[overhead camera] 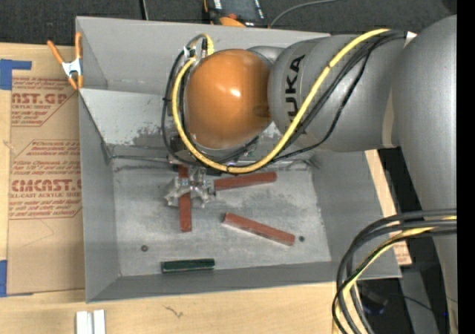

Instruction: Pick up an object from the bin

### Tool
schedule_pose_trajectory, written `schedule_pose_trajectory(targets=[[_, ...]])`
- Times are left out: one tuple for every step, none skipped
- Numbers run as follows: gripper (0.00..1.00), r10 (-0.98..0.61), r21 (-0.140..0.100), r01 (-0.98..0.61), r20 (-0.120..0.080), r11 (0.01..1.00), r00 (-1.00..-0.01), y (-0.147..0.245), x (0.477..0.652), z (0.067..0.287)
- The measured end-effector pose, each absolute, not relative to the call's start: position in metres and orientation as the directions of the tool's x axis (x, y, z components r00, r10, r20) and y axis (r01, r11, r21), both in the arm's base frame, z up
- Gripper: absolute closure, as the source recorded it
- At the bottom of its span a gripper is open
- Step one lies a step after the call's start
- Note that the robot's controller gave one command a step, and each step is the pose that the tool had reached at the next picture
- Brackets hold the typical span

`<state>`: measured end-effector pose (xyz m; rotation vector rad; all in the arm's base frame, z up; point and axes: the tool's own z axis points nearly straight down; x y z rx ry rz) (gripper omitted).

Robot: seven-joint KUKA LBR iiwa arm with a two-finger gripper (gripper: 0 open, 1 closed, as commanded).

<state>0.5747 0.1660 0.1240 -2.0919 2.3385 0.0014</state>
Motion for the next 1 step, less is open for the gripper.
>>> schedule_pose_trajectory(targets=[[1.00, -0.994, -0.004, -0.994, -0.004, 0.112, -0.112, 0.1675, 0.5753, 0.1599]])
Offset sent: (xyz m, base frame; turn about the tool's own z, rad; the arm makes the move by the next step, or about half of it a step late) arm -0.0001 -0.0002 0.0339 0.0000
